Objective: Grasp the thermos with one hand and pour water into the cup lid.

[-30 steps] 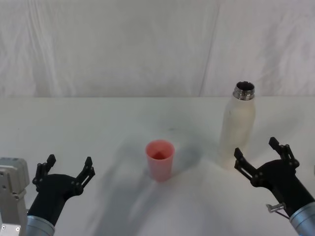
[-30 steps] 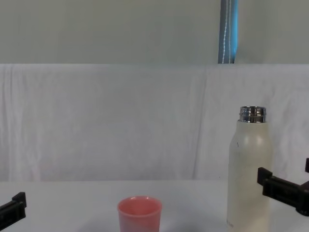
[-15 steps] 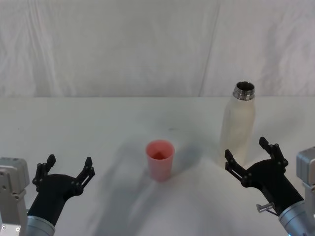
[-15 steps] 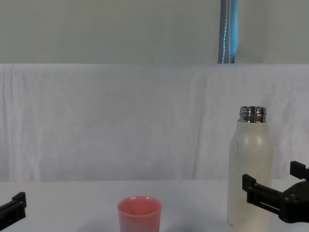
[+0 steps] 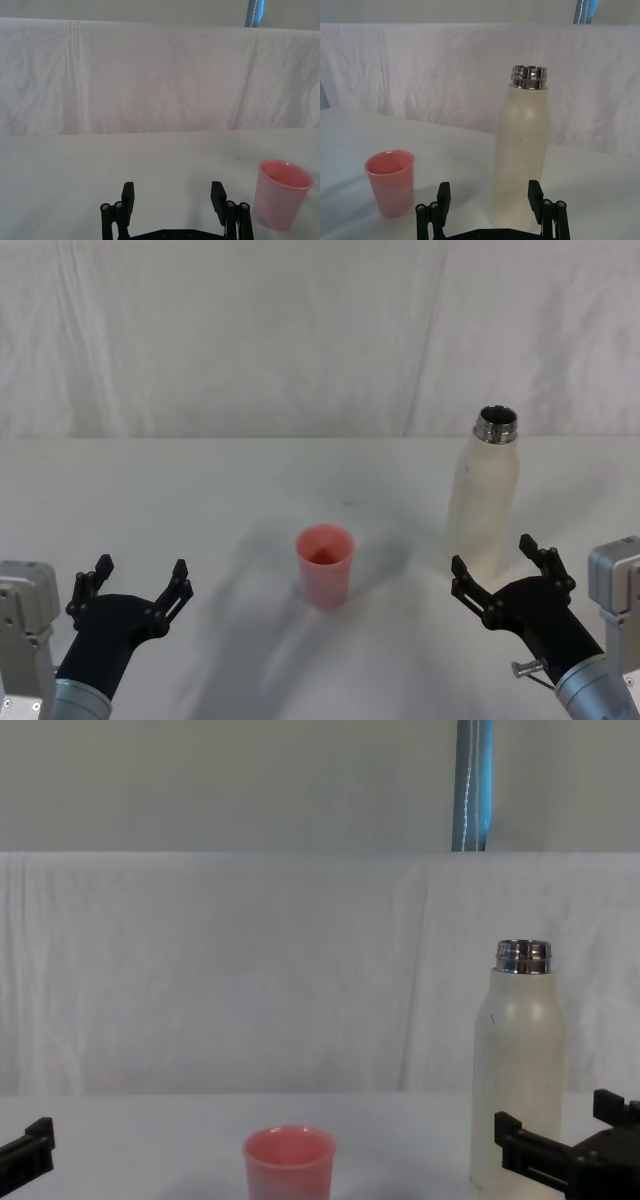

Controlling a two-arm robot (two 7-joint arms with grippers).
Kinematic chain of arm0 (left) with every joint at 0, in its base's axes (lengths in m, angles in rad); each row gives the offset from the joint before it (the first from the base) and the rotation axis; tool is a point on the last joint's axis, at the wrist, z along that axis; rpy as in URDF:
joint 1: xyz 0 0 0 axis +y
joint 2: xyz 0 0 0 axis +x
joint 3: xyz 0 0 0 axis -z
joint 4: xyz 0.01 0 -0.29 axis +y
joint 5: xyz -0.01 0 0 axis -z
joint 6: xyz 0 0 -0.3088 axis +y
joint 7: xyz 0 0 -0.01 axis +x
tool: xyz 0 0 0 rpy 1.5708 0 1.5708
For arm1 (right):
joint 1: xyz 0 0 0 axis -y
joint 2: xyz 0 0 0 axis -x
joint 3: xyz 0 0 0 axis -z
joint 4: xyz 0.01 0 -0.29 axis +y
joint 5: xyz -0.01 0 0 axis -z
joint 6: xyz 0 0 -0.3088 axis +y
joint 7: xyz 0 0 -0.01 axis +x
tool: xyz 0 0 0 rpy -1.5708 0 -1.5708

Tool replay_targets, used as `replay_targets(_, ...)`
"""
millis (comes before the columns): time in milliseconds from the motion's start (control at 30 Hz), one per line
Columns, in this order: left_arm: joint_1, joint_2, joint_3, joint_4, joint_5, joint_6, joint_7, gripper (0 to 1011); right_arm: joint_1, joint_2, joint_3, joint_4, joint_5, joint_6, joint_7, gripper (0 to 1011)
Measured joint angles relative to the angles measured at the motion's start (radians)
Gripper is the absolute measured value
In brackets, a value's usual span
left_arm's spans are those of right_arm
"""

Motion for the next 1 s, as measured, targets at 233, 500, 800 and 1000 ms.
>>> replay_targets(233,0.0,0.0,0.0,0.0,0.0,0.0,0.0,1001,0.0,-0.011,-0.003,0.006,0.003,0.0,0.0,1000)
replay_targets(500,0.0,0.0,0.0,0.0,0.0,0.0,0.0,1001,0.001,-0.022,-0.007,0.018,0.002,-0.021,-0.004,1000)
replay_targets(800,0.0,0.0,0.0,0.0,0.0,0.0,0.0,1001,0.004,-0.034,-0.007,0.025,0.02,0.014,-0.004,1000)
replay_targets(1000,0.0,0.0,0.0,0.0,0.0,0.0,0.0,1001,0.008,-0.035,-0.007,0.025,0.028,0.023,-0.001,1000)
